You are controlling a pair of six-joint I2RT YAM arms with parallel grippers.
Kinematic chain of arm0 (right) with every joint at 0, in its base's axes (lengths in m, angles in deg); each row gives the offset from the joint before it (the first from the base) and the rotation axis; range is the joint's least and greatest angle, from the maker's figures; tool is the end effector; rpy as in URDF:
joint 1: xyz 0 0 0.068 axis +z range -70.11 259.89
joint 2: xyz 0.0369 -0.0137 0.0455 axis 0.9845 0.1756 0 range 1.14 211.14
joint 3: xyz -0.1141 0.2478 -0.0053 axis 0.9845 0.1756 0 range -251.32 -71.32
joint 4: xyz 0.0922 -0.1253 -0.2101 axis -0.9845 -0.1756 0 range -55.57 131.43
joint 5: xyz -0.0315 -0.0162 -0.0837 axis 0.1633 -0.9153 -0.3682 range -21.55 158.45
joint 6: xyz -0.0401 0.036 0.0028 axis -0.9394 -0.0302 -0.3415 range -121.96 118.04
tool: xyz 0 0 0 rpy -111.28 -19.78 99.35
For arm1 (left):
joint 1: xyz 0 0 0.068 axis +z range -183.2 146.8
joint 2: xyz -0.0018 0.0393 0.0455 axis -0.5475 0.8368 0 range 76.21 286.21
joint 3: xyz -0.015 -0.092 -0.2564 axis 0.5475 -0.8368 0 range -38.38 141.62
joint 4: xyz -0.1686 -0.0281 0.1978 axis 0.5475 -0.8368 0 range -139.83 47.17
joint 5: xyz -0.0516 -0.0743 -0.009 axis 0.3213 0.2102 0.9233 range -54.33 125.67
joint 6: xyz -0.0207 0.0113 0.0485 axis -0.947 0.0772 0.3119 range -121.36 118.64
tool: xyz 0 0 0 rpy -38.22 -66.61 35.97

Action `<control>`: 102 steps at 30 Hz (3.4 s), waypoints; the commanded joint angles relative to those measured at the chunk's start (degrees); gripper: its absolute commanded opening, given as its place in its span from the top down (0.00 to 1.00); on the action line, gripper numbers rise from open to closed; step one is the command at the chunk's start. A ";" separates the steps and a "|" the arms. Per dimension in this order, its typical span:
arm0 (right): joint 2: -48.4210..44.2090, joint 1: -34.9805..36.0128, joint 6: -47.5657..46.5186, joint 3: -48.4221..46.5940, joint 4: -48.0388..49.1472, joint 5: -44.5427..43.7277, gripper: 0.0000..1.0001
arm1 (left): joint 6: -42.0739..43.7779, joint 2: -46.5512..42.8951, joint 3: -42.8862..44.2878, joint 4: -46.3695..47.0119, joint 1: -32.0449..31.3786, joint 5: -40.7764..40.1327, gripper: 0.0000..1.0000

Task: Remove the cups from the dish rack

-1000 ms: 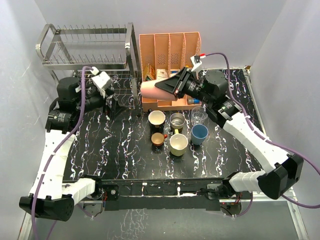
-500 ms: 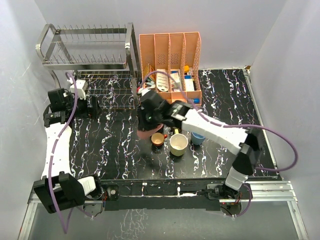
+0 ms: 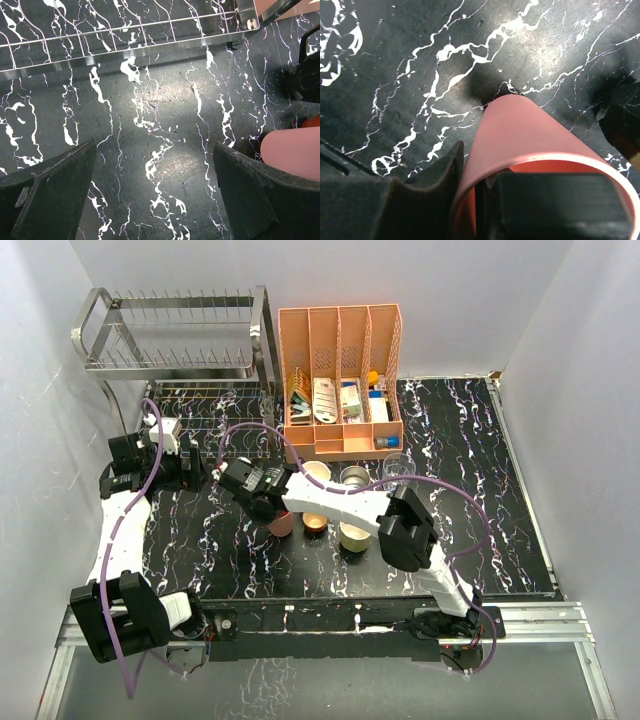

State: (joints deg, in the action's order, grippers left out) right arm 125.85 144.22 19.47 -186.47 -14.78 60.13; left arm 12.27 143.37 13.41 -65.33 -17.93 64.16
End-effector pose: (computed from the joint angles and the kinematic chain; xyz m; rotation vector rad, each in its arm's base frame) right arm 0.2068 0.4183 0.2495 -0.9565 2.5503 0.2527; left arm 0.2483 0.0502 0.2851 0.2346 2.1394 -0.2646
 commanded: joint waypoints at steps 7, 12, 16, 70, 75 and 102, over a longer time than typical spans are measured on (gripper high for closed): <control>4.05 -0.75 -4.72 -6.09 -1.75 -2.84 0.92 | -1.49 -0.53 -2.75 3.43 0.20 2.63 0.03; 3.19 -1.40 -5.12 -4.14 0.11 -1.48 0.91 | -1.76 -0.91 -3.31 3.66 0.20 3.23 0.03; 2.33 -1.41 -5.50 -3.87 1.35 -0.98 0.72 | -1.85 -0.94 -3.47 4.09 0.20 3.42 0.03; -70.76 -50.87 -3.90 94.09 74.56 -33.17 0.02 | -21.67 12.77 -37.25 78.85 0.25 -12.84 0.03; -66.46 -54.33 -6.26 102.57 89.93 -29.99 0.02 | -24.23 21.57 -36.24 87.36 0.22 -14.56 0.03; -37.49 -61.46 -16.55 101.58 120.65 -3.77 0.02 | -18.05 28.69 -38.74 98.40 -9.95 -28.49 0.03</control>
State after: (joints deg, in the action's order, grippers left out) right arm 87.05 83.09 7.25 -83.96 97.77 48.59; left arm -7.46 172.72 -27.33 33.60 -25.78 44.44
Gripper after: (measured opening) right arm 0.982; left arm 0.971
